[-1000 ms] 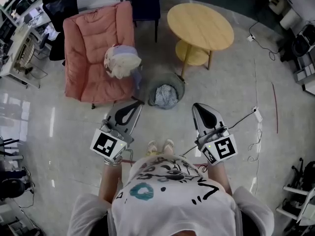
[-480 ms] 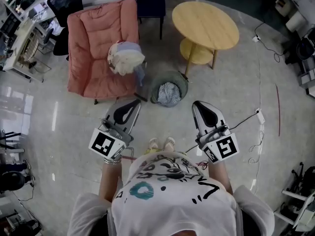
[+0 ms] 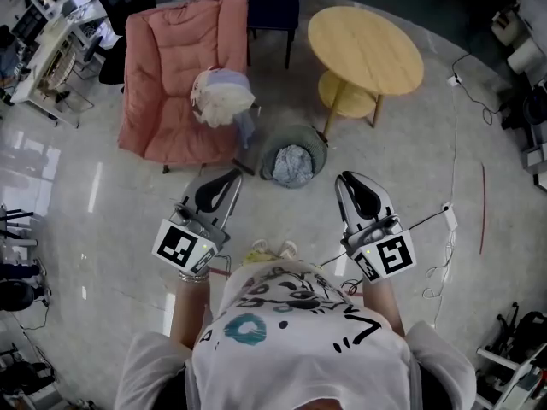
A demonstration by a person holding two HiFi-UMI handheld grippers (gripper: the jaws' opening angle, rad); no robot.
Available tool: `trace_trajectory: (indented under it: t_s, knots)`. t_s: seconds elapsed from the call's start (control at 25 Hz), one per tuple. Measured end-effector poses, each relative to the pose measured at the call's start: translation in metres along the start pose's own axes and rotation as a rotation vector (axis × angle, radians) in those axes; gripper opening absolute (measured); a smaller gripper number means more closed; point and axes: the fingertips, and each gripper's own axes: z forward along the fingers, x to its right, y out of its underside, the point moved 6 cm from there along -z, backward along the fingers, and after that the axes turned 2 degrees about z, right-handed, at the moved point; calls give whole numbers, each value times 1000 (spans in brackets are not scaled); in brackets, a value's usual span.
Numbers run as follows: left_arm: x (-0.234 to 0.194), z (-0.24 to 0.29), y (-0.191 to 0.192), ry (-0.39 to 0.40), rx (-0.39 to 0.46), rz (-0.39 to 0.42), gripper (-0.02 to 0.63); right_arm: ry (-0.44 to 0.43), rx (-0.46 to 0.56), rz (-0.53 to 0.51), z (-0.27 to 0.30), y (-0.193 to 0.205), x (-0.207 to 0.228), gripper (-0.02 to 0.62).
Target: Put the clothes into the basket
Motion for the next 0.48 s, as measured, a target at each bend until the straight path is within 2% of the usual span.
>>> trace_trajectory:
  t_s: [0.28,0.48]
  knots:
    - [13,9,9,-7,-25,-32,17,-46,-8,24,7,6,13,31]
    - [-2,5,17,-46,-34,-45,18,-102,-11,32,29,12,9,34]
